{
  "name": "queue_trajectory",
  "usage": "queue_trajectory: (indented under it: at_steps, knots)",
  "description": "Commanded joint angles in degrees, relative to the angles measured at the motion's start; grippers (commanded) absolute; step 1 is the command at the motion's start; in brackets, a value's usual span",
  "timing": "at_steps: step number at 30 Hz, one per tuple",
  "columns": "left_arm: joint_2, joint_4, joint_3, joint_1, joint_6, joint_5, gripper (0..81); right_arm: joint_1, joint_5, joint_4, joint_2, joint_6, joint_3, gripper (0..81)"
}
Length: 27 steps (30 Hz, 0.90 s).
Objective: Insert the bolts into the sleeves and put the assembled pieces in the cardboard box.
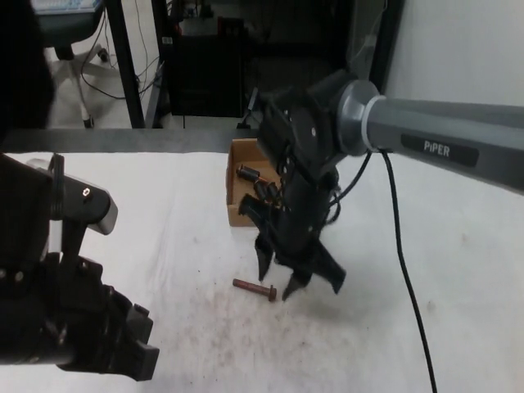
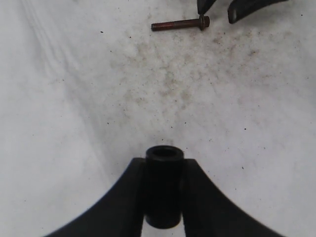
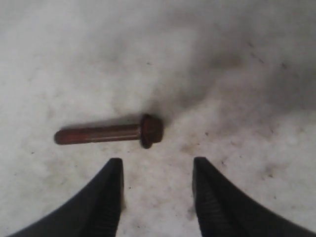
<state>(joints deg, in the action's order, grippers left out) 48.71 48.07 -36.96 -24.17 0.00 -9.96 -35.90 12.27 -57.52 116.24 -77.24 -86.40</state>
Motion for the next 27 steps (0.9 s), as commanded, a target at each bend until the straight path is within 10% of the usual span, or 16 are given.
queue_trajectory:
  at_steps: [1,27]
  knots:
    - [-0.55,0.11,-0.2,0.15,0.0,-0.39,0.3,-0.78,1.22,3.09,-0.48,-6.45,0.97,42.6]
    - [-0.65,2.26,-0.31,0.15,2.58,-0.37,0.3,-4.2,-10.67,12.03,-0.73,-43.91,1.44,42.6]
